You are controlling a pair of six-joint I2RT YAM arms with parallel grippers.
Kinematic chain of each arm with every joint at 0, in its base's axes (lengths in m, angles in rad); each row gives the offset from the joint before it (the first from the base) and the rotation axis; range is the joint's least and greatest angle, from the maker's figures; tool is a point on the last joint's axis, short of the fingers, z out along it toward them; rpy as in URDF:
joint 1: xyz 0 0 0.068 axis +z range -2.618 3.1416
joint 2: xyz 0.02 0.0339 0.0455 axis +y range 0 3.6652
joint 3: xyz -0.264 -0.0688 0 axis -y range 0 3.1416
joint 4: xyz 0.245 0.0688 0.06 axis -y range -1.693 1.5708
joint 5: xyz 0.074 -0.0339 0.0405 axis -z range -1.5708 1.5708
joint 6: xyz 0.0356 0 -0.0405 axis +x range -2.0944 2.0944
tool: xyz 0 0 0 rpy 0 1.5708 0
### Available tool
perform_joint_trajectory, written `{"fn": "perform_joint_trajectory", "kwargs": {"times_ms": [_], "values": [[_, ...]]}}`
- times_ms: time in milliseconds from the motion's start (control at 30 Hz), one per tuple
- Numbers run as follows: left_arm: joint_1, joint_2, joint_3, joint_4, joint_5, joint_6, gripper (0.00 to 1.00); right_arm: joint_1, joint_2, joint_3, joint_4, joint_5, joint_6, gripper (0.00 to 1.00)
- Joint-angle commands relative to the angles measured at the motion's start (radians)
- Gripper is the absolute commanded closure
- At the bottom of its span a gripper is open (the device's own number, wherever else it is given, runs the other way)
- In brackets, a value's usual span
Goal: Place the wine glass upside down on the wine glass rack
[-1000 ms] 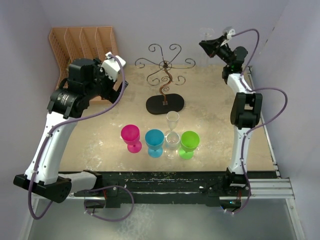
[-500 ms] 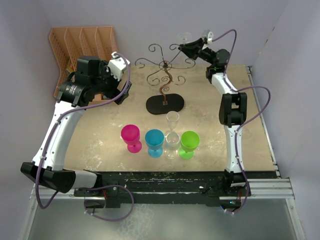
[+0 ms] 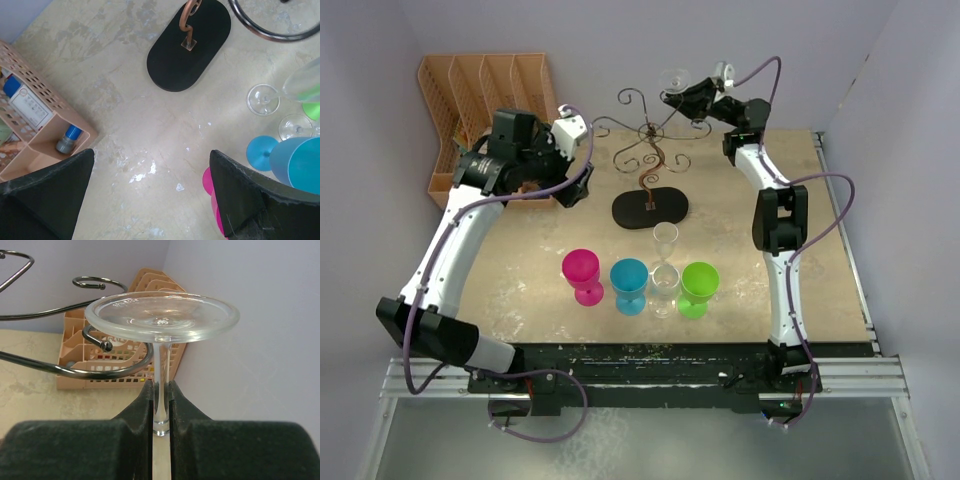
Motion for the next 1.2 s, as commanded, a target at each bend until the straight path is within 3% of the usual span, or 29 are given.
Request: {"fn": "perform_joint_trajectory", "kwargs": {"times_ms": [0,600,1167], "values": [[0.006,0.05,0.06,0.057,0.052,-0.001,0.0,0.023,-0.001,0.023,0.129,-0.061,0.045,1.0],[0.006,0.146,0.14,0.129,-0.055,0.013,0.0,0.04,0.025,0.066,0.124,-0.078,0.011,1.0],[0.008,0.206,0.164,0.182,-0.14,0.017,0.0,0.018,-0.009,-0.056,0.328,-0.147,0.0,1.0]]}}
